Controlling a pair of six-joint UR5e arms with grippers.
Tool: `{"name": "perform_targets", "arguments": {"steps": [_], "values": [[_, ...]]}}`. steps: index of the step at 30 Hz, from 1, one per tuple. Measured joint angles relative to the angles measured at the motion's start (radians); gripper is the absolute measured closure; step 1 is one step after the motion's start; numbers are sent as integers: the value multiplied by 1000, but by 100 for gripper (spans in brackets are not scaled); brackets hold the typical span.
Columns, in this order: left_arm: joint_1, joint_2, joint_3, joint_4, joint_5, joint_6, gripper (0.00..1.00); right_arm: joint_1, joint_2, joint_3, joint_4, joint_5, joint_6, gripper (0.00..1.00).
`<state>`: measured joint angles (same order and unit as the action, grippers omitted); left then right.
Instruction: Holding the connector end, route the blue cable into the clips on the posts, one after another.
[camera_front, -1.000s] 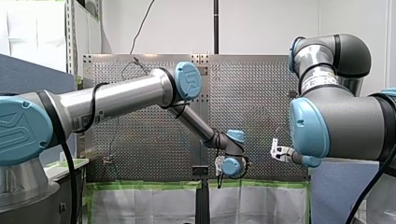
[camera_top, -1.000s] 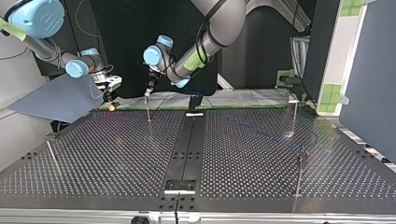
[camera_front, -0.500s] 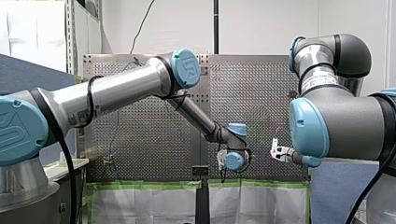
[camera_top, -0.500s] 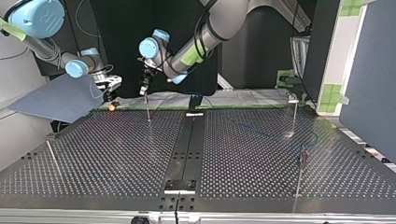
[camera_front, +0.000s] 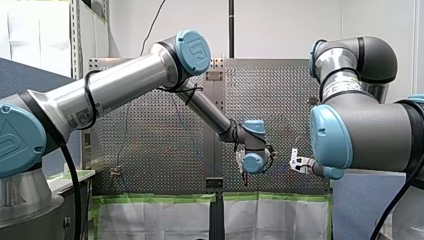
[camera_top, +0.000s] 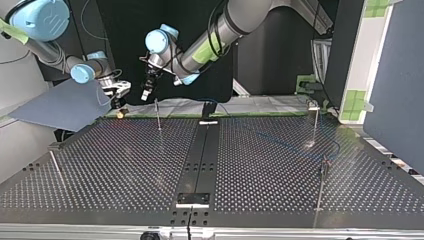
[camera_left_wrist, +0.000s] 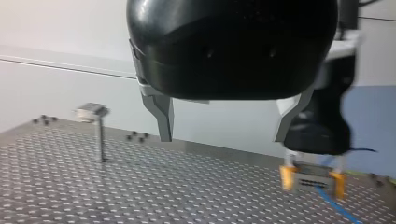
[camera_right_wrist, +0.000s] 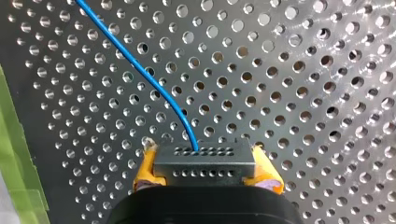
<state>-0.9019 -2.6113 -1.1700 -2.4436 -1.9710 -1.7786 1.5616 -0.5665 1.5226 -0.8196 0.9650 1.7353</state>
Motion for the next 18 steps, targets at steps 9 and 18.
{"name": "perform_targets", "arguments": {"steps": [9,18], "values": [[-3,78,-78,29,-30,-59,2,3,2,0,2,0,10,100],[15,161,-160,72,-24,-130,2,5,3,0,2,0,12,100]]}}
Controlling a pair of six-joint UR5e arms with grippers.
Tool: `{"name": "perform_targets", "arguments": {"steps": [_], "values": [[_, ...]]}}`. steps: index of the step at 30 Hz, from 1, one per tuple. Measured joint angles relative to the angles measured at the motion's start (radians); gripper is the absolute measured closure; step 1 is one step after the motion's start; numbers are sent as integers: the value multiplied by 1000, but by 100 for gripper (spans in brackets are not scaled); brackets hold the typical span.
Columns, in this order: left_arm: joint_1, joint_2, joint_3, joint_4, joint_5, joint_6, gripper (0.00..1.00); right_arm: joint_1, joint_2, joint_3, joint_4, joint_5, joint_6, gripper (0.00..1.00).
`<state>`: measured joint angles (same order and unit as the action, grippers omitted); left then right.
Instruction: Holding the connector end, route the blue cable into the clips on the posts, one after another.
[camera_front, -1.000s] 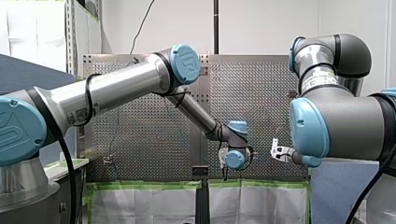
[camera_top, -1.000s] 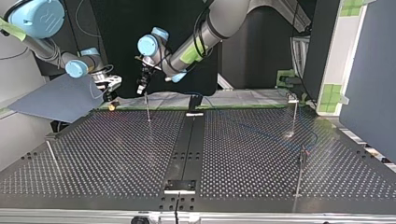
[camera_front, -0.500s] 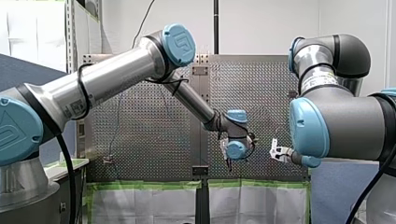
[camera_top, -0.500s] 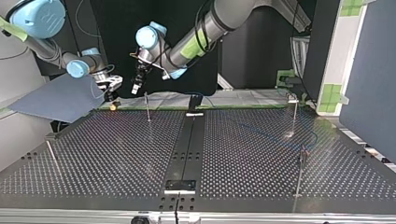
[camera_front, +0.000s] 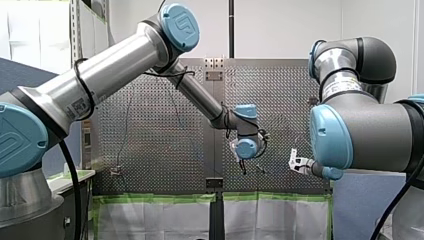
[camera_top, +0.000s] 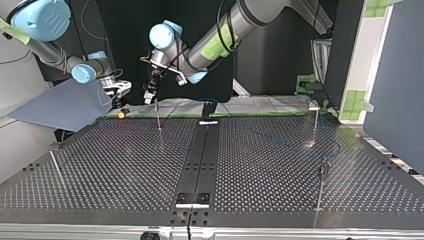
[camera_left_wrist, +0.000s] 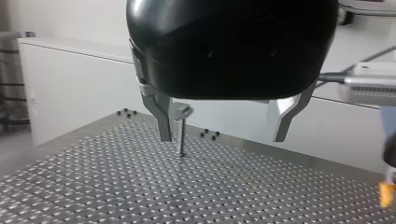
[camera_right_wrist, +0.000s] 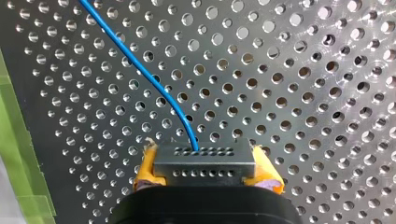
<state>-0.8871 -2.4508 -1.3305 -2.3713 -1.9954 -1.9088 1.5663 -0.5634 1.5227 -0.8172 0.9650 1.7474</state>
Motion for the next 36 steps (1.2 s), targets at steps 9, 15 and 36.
{"name": "perform_targets", "arguments": {"steps": [9,15,36], "values": [[8,72,-72,-25,3,-14,2,0,2,0,1,0,0,100],[13,121,-121,-49,4,-22,2,0,4,0,1,0,0,100],[45,301,-301,-61,30,-34,0,2,8,0,1,0,-1,100]]}}
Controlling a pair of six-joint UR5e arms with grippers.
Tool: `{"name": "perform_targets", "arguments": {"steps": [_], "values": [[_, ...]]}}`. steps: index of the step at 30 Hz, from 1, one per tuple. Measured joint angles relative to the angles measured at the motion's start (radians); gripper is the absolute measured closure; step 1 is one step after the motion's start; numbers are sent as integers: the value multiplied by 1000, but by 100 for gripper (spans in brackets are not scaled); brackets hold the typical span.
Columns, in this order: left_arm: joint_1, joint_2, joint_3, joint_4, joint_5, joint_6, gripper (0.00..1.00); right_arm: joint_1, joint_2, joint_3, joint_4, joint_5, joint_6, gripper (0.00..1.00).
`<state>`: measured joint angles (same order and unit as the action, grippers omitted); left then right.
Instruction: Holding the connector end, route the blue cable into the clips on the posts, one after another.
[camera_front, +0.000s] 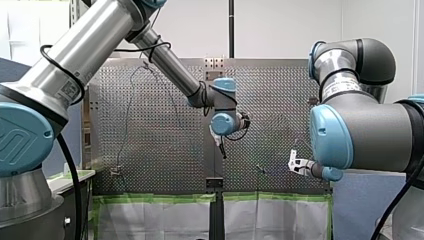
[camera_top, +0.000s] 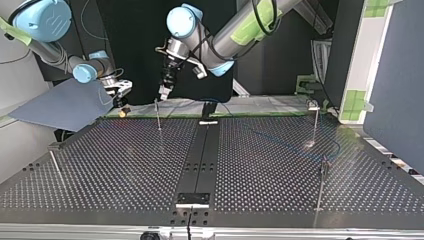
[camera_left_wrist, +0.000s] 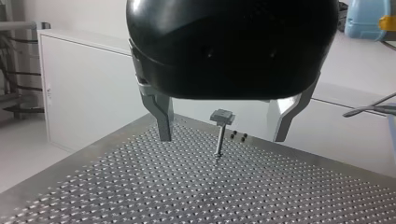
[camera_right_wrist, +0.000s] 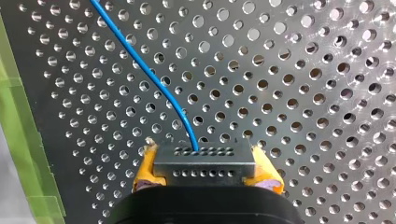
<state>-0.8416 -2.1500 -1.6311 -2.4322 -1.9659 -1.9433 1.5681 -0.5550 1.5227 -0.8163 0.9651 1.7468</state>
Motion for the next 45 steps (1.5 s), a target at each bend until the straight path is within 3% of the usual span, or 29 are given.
{"name": "perform_targets", "arguments": {"steps": [11,22,37,45], "values": [[39,93,-93,54,19,-24,0,1,2,0,0,0,-1,100],[117,198,-198,103,60,-20,0,2,3,0,0,0,-1,100],[119,317,-319,105,49,1,0,5,4,0,0,0,-2,100],[116,288,-387,145,48,1,0,5,3,0,3,0,-7,100]]}}
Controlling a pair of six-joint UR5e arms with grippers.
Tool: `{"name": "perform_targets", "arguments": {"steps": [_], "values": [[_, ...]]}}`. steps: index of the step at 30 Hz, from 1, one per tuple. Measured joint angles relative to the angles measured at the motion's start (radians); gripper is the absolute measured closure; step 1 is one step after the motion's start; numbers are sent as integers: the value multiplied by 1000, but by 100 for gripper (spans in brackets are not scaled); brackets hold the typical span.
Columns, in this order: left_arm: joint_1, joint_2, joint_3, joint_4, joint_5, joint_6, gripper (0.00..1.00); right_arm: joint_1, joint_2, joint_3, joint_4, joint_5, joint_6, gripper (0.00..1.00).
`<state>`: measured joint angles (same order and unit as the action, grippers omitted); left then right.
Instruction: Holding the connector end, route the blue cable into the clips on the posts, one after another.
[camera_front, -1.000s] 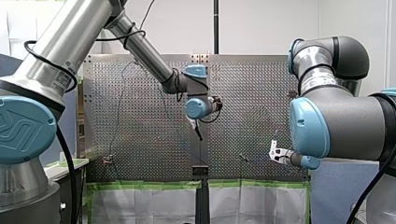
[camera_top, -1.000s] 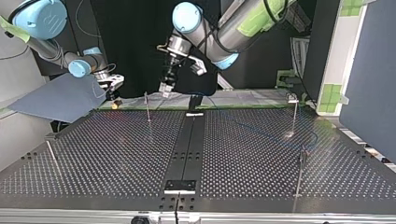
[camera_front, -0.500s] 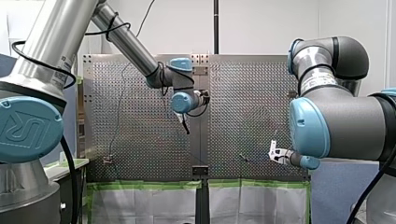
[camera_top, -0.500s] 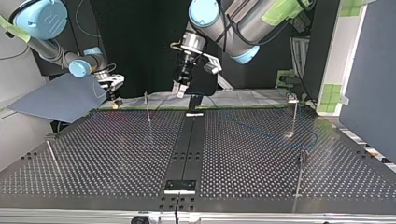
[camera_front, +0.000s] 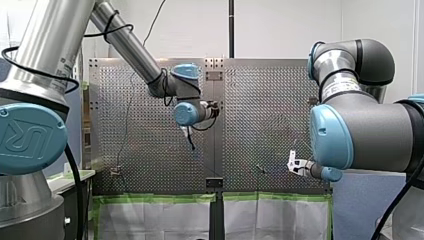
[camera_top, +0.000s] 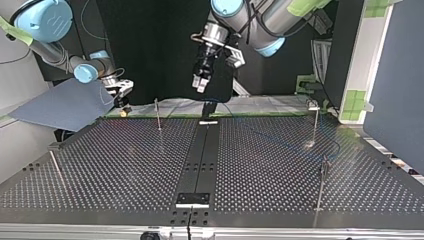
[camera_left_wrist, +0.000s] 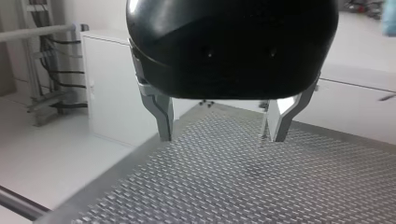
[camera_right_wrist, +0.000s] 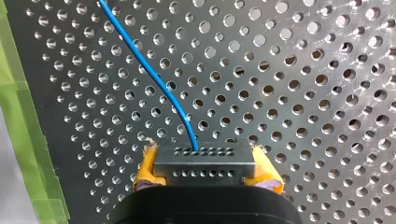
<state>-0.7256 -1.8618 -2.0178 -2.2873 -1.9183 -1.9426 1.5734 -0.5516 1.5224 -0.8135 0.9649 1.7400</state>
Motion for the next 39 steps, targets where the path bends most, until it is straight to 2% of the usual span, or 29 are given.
{"name": "perform_targets", "arguments": {"steps": [9,15,21,24,28,32,39], "values": [[-5,-82,-82,81,-12,5,0,-2,0,0,4,-1,-6,100],[-8,-133,-134,133,-57,34,0,-9,-22,-1,32,0,-28,100],[-4,-174,-193,192,-97,72,0,-20,-76,-1,87,6,-50,100],[-2,-178,-219,217,-100,81,0,-27,-106,0,117,15,-63,100],[-2,-179,-253,252,-96,88,0,-31,-141,1,152,35,-67,100],[-1,-179,-284,283,-80,93,0,-26,-180,1,178,51,-68,100],[3,-179,-343,311,-72,117,0,-7,-245,4,186,59,-69,100]]}}
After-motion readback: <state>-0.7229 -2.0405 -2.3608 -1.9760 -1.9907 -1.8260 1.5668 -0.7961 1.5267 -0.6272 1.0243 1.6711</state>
